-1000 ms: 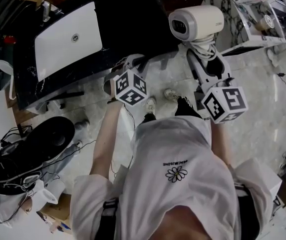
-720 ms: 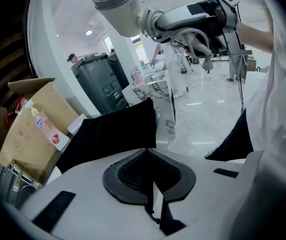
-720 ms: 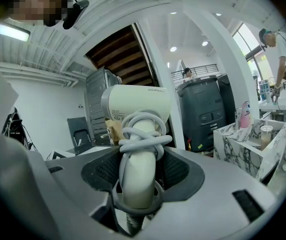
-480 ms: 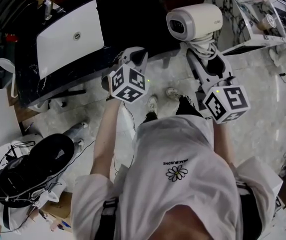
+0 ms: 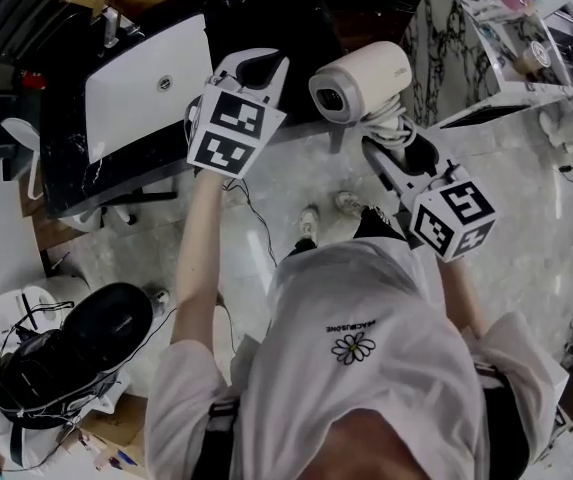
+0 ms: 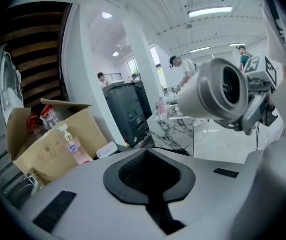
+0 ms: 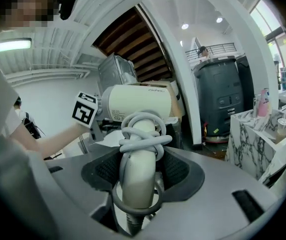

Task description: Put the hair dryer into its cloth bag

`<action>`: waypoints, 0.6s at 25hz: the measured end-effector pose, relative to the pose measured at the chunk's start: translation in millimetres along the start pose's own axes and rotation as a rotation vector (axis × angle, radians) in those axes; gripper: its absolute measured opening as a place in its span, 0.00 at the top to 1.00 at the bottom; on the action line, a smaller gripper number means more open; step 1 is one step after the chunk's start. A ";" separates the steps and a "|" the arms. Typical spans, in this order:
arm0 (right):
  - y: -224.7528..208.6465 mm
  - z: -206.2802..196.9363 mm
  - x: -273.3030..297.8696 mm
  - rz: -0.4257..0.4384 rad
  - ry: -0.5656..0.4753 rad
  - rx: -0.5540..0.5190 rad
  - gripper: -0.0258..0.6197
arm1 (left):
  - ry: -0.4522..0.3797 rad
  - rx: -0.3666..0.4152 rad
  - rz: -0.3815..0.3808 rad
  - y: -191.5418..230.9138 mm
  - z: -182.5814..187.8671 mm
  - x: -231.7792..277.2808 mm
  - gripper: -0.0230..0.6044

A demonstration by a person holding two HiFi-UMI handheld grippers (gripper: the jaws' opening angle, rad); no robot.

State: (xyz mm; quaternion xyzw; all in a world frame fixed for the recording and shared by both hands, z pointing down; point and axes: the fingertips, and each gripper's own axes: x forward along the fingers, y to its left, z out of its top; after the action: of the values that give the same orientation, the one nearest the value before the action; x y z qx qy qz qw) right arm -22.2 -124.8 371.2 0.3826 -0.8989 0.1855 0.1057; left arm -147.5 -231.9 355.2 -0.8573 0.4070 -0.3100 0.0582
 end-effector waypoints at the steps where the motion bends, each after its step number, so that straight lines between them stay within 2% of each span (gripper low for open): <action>1: 3.6 -5.1 0.9 0.019 0.021 0.004 0.62 | -0.007 0.003 0.001 3.2 4.4 -0.1 0.93; 7: 27.8 -38.5 7.7 0.200 0.171 0.090 0.62 | 0.002 0.041 -0.004 6.8 10.6 1.4 0.93; 12: 43.1 -57.1 16.7 0.383 0.287 0.225 0.62 | 0.015 0.056 -0.005 7.6 9.3 -0.3 0.94; 15: 45.0 -66.2 26.6 0.448 0.352 0.291 0.62 | -0.001 0.074 -0.009 8.1 12.4 -0.9 0.94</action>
State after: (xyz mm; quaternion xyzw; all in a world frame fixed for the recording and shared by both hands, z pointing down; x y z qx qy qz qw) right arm -69.9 -85.8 428.8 0.1483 -0.8927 0.3942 0.1604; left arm -146.2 -238.5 342.0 -0.8566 0.3913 -0.3245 0.0885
